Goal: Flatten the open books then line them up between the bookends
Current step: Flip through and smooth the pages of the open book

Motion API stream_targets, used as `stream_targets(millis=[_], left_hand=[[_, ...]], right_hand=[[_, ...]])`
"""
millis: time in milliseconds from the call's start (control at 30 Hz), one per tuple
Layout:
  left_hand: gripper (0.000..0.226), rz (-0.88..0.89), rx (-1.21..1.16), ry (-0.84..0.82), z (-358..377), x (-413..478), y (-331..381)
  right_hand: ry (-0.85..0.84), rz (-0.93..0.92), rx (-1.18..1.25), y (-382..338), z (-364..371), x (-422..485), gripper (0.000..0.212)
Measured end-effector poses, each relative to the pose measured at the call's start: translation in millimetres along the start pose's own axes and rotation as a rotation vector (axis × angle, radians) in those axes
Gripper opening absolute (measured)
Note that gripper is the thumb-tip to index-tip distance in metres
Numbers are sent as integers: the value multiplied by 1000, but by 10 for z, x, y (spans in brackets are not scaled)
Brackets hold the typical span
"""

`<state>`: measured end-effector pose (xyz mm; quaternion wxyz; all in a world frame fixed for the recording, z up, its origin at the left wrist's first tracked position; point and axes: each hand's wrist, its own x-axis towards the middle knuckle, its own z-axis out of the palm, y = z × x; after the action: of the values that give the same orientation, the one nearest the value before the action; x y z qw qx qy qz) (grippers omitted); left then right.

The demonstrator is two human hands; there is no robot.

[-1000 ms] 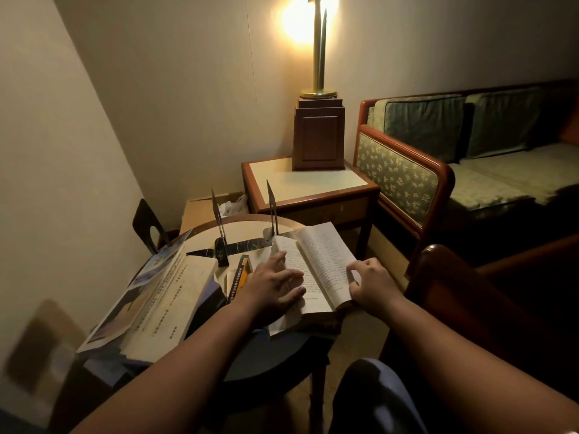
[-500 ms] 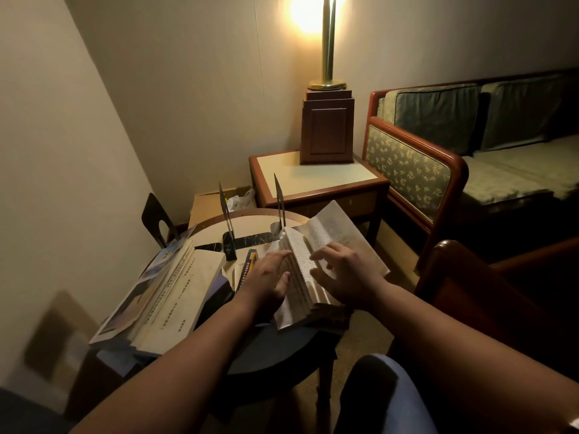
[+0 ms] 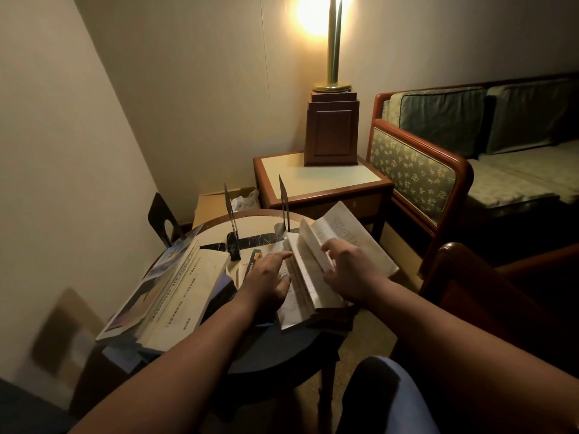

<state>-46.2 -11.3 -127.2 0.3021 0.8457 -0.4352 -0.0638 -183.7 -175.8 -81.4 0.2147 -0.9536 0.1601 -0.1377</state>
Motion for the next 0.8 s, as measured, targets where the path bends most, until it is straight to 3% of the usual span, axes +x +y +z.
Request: stream_targets(millis=[167, 367, 533, 667, 800], left_hand=[[51, 44, 26, -6, 64, 30, 132], [64, 0, 135, -110, 170, 83, 142], [82, -65, 189, -206, 126, 119, 54], [90, -68, 184, -213, 84, 80, -33], [87, -77, 201, -259, -44, 144, -142]], right_hand=[[77, 110, -52, 214, -20, -21, 42], [30, 208, 46, 403, 60, -30, 40], [46, 120, -45, 456, 162, -84, 31], [43, 59, 74, 455, 190, -90, 20], [-21, 63, 129, 383, 239, -81, 39]])
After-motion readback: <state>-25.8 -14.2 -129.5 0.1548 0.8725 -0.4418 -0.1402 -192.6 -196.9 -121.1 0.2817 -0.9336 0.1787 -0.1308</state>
